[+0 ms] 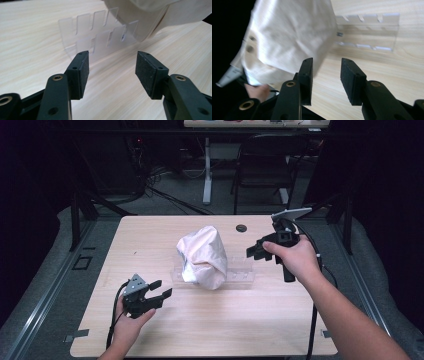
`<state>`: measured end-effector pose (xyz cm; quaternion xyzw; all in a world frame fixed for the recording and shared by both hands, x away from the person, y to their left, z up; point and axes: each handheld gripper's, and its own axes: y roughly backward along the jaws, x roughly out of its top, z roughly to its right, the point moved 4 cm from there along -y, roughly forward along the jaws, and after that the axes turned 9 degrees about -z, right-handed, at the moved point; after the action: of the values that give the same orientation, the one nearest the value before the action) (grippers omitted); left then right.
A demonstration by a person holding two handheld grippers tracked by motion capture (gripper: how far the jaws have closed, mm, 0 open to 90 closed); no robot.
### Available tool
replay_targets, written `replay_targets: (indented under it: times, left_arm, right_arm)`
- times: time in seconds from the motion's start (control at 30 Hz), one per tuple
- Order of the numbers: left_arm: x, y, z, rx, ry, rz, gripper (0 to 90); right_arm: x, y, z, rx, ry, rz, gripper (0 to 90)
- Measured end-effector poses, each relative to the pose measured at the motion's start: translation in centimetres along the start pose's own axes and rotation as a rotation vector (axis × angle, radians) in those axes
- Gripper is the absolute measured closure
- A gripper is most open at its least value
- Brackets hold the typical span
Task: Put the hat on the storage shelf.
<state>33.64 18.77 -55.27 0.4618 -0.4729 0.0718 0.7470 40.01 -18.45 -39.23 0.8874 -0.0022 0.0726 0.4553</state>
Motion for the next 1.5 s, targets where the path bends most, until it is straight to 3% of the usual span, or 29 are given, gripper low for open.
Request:
replay_targets:
  times: [0.13,0.27,0.33,0.37,0.4,0.5,0.53,0.7,0.77,0.83,1.07,1.5]
  left_arm:
    - [-1.2,0.6,-1.1,0.013,0.036,0.004,43.0]
    - [-2.0,0.8,-2.2,0.028,0.069,0.004,42.8]
    - [-2.2,0.8,-2.5,0.031,0.081,0.004,42.5]
    - [-2.3,0.7,-2.6,0.031,0.091,0.010,42.5]
    - [-2.5,0.6,-2.7,0.030,0.121,-0.001,42.2]
    - [-2.6,0.4,-2.7,0.037,0.130,-0.015,42.2]
    - [-2.7,0.4,-2.7,0.046,0.129,-0.016,42.2]
    - [-2.9,0.3,-2.8,0.065,0.131,-0.027,41.4]
    - [-3.0,0.2,-2.8,0.090,0.153,-0.038,41.1]
    - [-3.1,0.2,-2.8,0.086,0.161,-0.045,40.9]
    - [-3.1,-0.2,-2.5,0.070,0.142,-0.042,40.9]
    - [-3.0,-0.5,-1.9,0.057,0.112,-0.054,41.2]
  right_arm:
    - [-1.5,-1.3,1.2,-0.031,0.029,-0.009,62.6]
    - [-3.1,-3.1,2.5,-0.069,0.063,0.017,61.6]
    - [-4.1,-4.4,3.6,-0.102,0.114,0.060,59.1]
    - [-4.1,-4.4,3.6,-0.102,0.114,0.060,59.1]
    - [-4.7,-5.1,4.3,-0.128,0.147,0.089,58.4]
    - [-5.3,-6.0,5.1,-0.124,0.180,0.113,56.4]
    - [-6.0,-6.9,6.2,-0.126,0.203,0.142,55.7]
    - [-7.2,-8.6,8.0,-0.133,0.227,0.177,54.8]
    - [-7.8,-9.3,8.8,-0.146,0.241,0.197,54.7]
    - [-8.4,-9.8,9.5,-0.162,0.260,0.226,54.7]
    - [-10.3,-11.3,12.0,-0.221,0.275,0.365,54.8]
    - [-12.0,-12.3,13.8,-0.282,0.320,0.485,52.1]
